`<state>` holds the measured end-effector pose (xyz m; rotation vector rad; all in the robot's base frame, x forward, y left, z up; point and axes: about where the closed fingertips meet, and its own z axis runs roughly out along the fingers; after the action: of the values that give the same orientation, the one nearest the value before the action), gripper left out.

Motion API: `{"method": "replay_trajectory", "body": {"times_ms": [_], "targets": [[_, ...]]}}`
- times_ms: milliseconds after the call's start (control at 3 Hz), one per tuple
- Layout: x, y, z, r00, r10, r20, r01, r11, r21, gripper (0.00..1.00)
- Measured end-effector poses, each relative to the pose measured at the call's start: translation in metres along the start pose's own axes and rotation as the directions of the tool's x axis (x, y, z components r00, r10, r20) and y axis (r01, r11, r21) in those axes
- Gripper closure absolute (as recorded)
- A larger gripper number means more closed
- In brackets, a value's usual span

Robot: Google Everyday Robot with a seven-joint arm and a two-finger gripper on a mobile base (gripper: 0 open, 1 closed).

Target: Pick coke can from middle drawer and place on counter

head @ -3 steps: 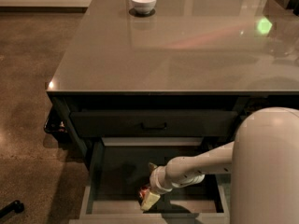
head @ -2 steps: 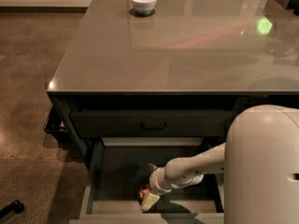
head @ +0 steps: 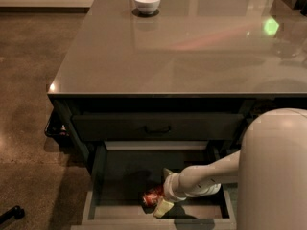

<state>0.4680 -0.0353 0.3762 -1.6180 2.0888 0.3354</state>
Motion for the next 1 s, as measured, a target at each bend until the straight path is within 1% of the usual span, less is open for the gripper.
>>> {"method": "replay_trajectory", "body": {"times_ms": [333, 667, 1000], "targets": [[0.0085, 0.0026, -0.0039, 1.0, -0.003, 0.024, 0.003, 1.0, -0.007, 0.18], [0.014, 0.001, -0.0072, 1.0, 0.013, 0.027, -0.013, 0.9999, -0.001, 0.41], [0.0139, 0.0011, -0.0072, 1.0, 0.013, 0.027, -0.013, 0.9999, -0.001, 0.64]]}}
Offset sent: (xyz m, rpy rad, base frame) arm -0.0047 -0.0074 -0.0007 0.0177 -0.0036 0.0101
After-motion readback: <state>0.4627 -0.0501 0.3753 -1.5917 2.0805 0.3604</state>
